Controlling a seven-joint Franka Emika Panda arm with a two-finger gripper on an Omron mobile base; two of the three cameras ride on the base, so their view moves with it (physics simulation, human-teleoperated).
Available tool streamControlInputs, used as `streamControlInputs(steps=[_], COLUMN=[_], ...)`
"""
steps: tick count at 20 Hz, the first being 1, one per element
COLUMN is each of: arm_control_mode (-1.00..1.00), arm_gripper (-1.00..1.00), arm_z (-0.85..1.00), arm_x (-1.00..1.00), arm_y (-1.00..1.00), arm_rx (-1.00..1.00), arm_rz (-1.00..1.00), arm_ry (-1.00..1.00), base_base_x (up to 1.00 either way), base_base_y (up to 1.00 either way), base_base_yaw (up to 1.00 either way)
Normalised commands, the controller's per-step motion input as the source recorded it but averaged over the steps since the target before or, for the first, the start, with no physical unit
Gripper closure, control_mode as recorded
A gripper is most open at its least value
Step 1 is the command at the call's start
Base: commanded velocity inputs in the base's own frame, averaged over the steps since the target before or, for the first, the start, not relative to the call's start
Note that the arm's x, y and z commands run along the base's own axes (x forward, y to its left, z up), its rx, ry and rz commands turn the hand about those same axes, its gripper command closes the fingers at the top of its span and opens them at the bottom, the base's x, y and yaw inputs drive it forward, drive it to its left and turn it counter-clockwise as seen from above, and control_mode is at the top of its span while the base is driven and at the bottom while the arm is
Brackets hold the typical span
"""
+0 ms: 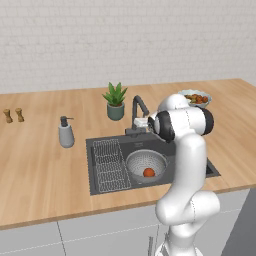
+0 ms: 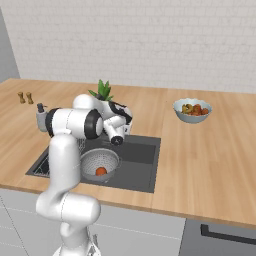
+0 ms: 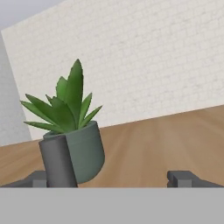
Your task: Put the colander in the sink, put the orange in the colander, and turn on the sink faucet and pour water over the colander.
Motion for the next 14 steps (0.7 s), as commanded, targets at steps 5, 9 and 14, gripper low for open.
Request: streamControlInputs(steps=[5, 9, 14], arm_control_mode=[-1.00, -1.00, -1.00], arm_gripper=[-1.00, -1.00, -1.00], arm_z=[0.00, 0.00, 0.01], arm_x=[0.00, -0.05, -0.12], arm_y=[-0.34, -0.64, -0.93], arm_rx=[0.00, 0.00, 0.00], arm_rz=[0.00, 0.00, -0.02], arm_ry=[0.00, 0.00, 0.00], base_base_x=[0.00, 0.00, 0.00], base_base_y=[0.00, 0.00, 0.00], base_base_yaw=[0.00, 0.00, 0.00])
